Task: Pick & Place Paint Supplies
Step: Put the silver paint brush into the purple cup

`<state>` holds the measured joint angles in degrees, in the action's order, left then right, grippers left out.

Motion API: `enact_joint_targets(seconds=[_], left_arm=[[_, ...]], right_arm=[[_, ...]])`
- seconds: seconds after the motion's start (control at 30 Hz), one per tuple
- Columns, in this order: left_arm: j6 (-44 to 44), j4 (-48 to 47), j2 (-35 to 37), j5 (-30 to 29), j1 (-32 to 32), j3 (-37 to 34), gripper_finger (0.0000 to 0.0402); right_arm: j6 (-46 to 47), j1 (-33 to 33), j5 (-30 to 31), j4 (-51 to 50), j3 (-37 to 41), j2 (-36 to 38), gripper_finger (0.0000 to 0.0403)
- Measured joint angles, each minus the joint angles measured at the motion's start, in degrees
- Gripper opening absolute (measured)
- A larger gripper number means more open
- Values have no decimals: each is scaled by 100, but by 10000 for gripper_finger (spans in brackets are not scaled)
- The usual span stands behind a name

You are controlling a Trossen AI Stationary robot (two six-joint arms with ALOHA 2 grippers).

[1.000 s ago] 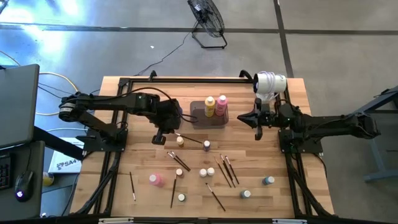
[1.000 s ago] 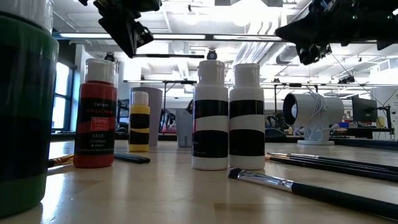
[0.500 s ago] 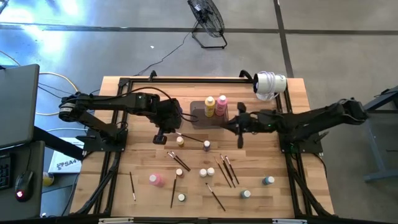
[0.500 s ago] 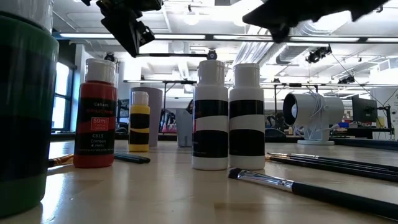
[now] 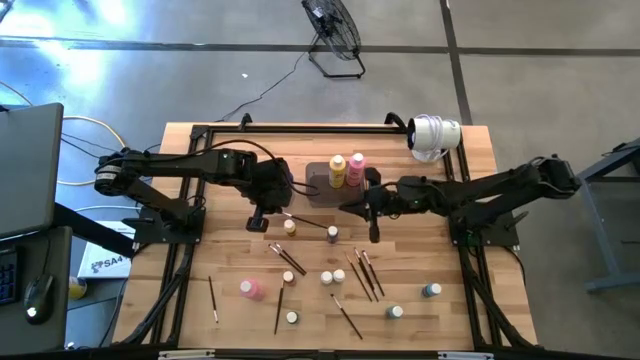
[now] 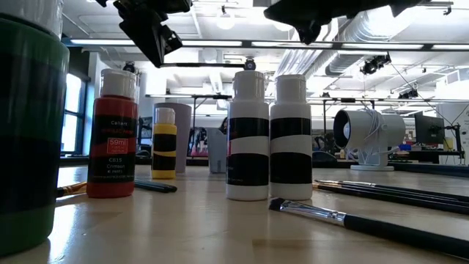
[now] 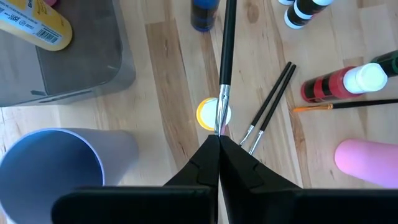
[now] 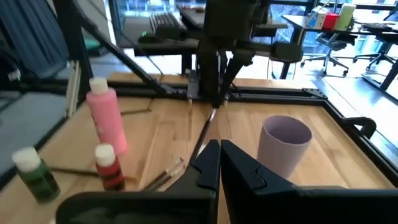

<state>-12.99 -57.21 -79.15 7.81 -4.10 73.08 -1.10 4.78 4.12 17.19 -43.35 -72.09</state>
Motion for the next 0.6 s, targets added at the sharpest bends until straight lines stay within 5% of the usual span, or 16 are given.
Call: enact_joint_targets(seconds=[0.6], left_arm=[[0, 20, 0, -132, 0, 0, 0]], right_arm=[[-223, -18, -149, -458, -851, -1087, 5]])
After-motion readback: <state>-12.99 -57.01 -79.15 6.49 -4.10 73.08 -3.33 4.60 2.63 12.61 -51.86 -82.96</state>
